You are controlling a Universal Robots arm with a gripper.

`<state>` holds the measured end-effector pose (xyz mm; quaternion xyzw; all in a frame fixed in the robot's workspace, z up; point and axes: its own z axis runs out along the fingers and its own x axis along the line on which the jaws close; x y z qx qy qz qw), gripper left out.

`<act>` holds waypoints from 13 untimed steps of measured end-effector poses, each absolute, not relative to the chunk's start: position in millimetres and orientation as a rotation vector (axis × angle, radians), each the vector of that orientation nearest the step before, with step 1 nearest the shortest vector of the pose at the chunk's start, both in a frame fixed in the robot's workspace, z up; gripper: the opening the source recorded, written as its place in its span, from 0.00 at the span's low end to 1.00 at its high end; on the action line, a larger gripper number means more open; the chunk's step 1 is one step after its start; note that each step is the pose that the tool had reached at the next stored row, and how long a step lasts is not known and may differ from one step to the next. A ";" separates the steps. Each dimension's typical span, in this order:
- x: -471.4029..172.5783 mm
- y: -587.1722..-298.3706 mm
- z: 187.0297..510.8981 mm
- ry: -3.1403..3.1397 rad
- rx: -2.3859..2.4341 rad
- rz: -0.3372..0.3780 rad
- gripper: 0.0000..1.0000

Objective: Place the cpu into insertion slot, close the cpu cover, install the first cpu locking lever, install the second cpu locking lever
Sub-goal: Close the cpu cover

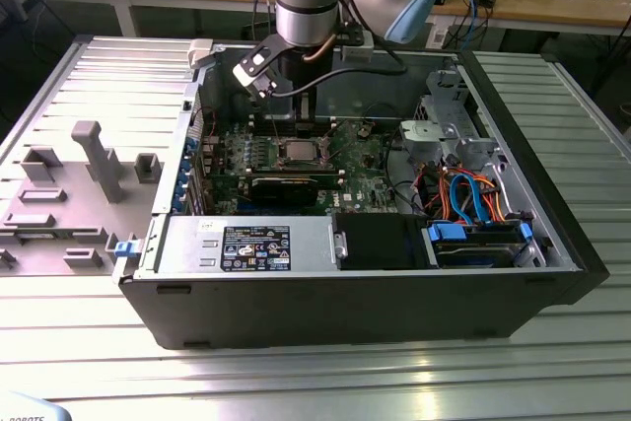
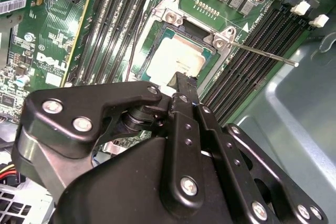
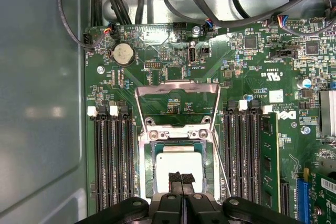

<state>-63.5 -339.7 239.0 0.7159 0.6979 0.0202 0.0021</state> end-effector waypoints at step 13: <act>-63.5 -339.7 242.0 2.190 2.246 0.063 0.11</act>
